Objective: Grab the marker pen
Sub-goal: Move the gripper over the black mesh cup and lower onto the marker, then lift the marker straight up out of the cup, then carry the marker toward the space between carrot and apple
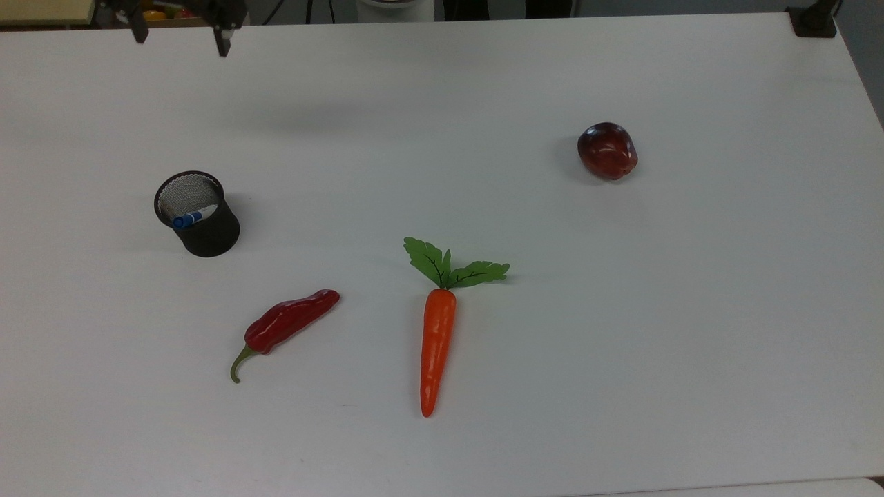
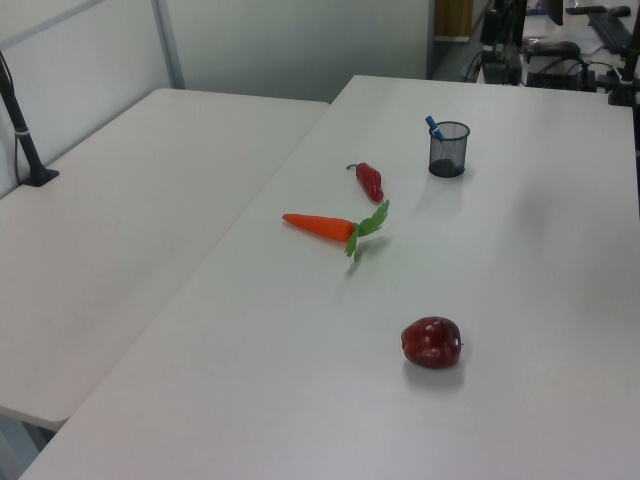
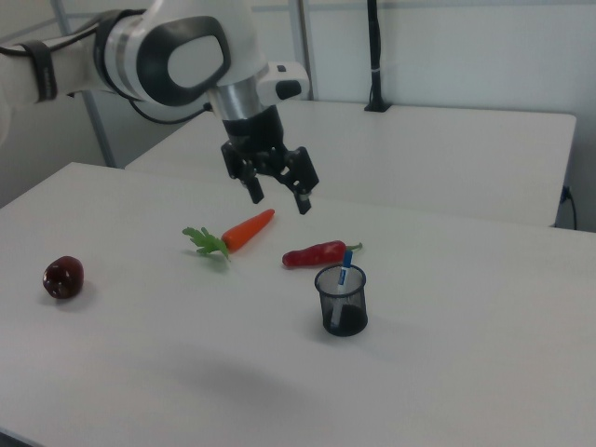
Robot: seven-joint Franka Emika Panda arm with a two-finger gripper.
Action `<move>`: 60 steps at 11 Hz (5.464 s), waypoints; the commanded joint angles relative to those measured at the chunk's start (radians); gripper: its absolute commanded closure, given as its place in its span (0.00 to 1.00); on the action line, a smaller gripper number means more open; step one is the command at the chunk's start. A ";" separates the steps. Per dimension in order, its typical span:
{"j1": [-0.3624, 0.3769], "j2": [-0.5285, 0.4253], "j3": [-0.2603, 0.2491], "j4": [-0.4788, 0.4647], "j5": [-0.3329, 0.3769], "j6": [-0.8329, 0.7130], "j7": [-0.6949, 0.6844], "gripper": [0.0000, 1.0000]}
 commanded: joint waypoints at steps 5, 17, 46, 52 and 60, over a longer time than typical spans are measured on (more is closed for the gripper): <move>-0.048 0.221 -0.001 0.007 0.013 0.375 -0.018 0.00; -0.038 0.358 0.028 0.007 0.013 0.550 -0.017 0.42; 0.204 0.117 0.030 0.004 0.010 0.103 0.149 0.88; 0.415 0.131 0.030 -0.024 0.027 -0.076 0.239 0.87; 0.430 0.317 0.030 -0.034 0.022 0.111 0.271 0.86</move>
